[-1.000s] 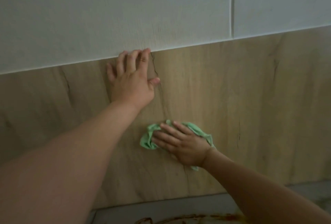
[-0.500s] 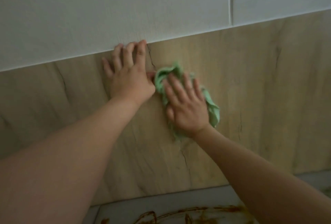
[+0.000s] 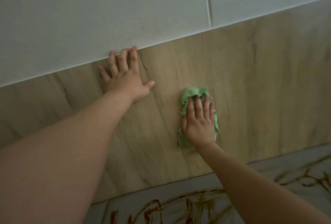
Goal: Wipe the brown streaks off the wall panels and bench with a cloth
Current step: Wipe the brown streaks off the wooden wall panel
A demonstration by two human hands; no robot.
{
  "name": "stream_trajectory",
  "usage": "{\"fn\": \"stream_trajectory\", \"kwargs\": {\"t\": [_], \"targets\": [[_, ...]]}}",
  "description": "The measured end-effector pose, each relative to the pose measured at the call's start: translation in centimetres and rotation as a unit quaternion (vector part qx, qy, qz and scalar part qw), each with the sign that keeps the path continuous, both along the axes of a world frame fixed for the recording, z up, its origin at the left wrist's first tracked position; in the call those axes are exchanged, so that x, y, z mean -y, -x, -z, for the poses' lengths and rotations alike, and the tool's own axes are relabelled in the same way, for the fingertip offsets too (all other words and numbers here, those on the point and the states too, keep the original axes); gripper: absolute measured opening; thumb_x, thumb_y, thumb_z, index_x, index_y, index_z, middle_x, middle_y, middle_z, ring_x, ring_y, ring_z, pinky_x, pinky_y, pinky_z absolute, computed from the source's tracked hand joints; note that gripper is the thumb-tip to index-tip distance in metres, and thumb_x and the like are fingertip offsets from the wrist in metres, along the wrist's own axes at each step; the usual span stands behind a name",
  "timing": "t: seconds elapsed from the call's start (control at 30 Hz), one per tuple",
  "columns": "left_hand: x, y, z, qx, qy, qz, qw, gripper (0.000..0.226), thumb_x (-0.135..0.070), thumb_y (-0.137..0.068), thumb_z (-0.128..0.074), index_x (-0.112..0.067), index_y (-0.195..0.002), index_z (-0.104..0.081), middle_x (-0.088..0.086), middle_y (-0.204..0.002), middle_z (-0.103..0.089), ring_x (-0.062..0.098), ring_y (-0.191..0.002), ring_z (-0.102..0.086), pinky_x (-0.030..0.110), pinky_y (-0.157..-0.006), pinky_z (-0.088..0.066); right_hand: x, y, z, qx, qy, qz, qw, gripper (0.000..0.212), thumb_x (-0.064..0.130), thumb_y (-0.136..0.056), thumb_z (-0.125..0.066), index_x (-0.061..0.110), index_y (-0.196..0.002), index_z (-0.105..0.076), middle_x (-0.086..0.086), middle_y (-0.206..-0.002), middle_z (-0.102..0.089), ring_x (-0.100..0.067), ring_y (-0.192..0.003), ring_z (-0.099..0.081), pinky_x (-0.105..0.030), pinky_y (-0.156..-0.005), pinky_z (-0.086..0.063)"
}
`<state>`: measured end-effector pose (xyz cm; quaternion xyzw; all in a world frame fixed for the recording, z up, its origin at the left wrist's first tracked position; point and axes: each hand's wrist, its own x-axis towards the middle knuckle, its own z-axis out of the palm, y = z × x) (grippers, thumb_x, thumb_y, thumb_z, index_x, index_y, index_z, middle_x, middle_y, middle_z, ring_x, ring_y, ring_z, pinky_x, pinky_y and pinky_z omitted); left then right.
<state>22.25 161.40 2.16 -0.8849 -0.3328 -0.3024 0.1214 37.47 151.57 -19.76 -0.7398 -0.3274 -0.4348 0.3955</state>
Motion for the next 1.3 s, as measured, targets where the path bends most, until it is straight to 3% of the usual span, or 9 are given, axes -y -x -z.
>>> {"fn": "stream_trajectory", "kwargs": {"t": [0.2, 0.33, 0.57, 0.7, 0.83, 1.0, 1.1, 1.23, 1.3], "targets": [[2.2, 2.8, -3.0, -0.039, 0.136, 0.034, 0.989, 0.106, -0.043, -0.086, -0.069, -0.036, -0.164, 0.002, -0.009, -0.171, 0.007, 0.026, -0.158, 0.014, 0.053, -0.128, -0.007, 7.4, 0.0, -3.6, 0.053, 0.178, 0.003, 0.983, 0.043, 0.017, -0.087, -0.049, 0.017, -0.128, -0.064, -0.013, -0.137, -0.057, -0.044, -0.127, -0.051, -0.054, -0.107, -0.04], [6.2, 3.8, 1.5, 0.066, 0.216, 0.077, 0.971, 0.07, -0.028, -0.09, -0.065, -0.023, -0.154, -0.036, 0.008, -0.162, -0.018, 0.033, -0.151, -0.019, 0.037, -0.122, -0.024, 10.5, 1.3, -8.2, -0.197, 0.146, -0.121, 0.962, 0.029, 0.011, -0.089, -0.056, 0.016, -0.116, -0.067, -0.006, -0.105, -0.064, -0.031, -0.096, -0.055, -0.038, -0.081, -0.045], [12.0, 6.2, 7.1, 0.056, 0.576, 0.173, 0.797, 0.069, -0.054, -0.076, -0.069, -0.025, -0.137, -0.056, -0.002, -0.133, -0.062, 0.022, -0.121, -0.059, 0.045, -0.103, -0.049, 15.1, 7.2, -10.8, -0.569, -0.093, -0.522, 0.629, 0.031, 0.012, -0.095, -0.055, 0.006, -0.123, -0.067, -0.018, -0.11, -0.069, -0.028, -0.101, -0.066, -0.039, -0.088, -0.054], [13.7, 6.9, 7.8, 0.119, 0.598, 0.252, 0.751, 0.023, -0.029, -0.096, -0.07, -0.014, -0.113, -0.071, 0.008, -0.109, -0.078, 0.026, -0.107, -0.073, 0.042, -0.095, -0.057, 16.8, 9.0, -9.5, -0.629, -0.095, -0.516, 0.574, 0.042, 0.018, -0.098, -0.047, 0.004, -0.133, -0.066, -0.021, -0.132, -0.066, -0.032, -0.118, -0.065, -0.046, -0.1, -0.054], [13.8, 7.8, 7.8, 0.172, 0.644, 0.286, 0.689, 0.014, -0.02, -0.097, -0.07, -0.012, -0.108, -0.07, 0.004, -0.097, -0.078, 0.019, -0.091, -0.074, 0.033, -0.076, -0.058, 18.9, 8.7, -9.5, -0.688, -0.132, -0.482, 0.526, 0.044, 0.023, -0.103, -0.036, 0.006, -0.128, -0.067, -0.018, -0.125, -0.07, -0.031, -0.106, -0.069, -0.044, -0.081, -0.06], [13.7, 9.0, 6.4, 0.206, 0.649, 0.321, 0.658, 0.011, -0.015, -0.098, -0.065, -0.011, -0.107, -0.069, 0.007, -0.093, -0.075, 0.021, -0.087, -0.073, 0.035, -0.076, -0.058, 20.8, 7.9, -11.4, -0.67, -0.072, -0.533, 0.512, 0.062, 0.045, -0.104, -0.031, 0.003, -0.133, -0.066, -0.024, -0.134, -0.065, -0.038, -0.119, -0.066, -0.054, -0.102, -0.052], [13.1, 9.7, 5.3, 0.232, 0.625, 0.321, 0.673, 0.01, -0.013, -0.096, -0.068, -0.009, -0.106, -0.07, 0.009, -0.095, -0.075, 0.024, -0.092, -0.072, 0.037, -0.081, -0.058, 21.6, 7.5, -12.3, -0.603, 0.049, -0.592, 0.532, 0.048, 0.032, -0.101, -0.048, 0.002, -0.135, -0.063, -0.023, -0.132, -0.065, -0.038, -0.123, -0.063, -0.058, -0.108, -0.047], [12.0, 11.0, 4.5, 0.097, 0.386, 0.22, 0.891, 0.029, -0.038, -0.084, -0.084, -0.015, -0.085, -0.067, -0.004, -0.074, -0.068, 0.009, -0.071, -0.063, 0.023, -0.064, -0.047, 21.5, 5.1, -11.7, -0.567, 0.062, -0.485, 0.662, 0.037, -0.004, -0.096, -0.046, 0.005, -0.128, -0.062, -0.03, -0.123, -0.064, -0.033, -0.103, -0.068, -0.045, -0.088, -0.06], [12.0, 11.7, 4.4, 0.043, 0.367, 0.185, 0.911, 0.033, -0.041, -0.081, -0.086, -0.018, -0.076, -0.064, -0.012, -0.061, -0.064, 0.003, -0.059, -0.06, 0.017, -0.052, -0.042, 21.6, 4.4, -11.1, -0.559, 0.018, -0.421, 0.714, 0.022, 0.0, -0.095, -0.047, 0.0, -0.108, -0.066, -0.026, -0.105, -0.064, -0.03, -0.087, -0.065, -0.04, -0.076, -0.056]]}}
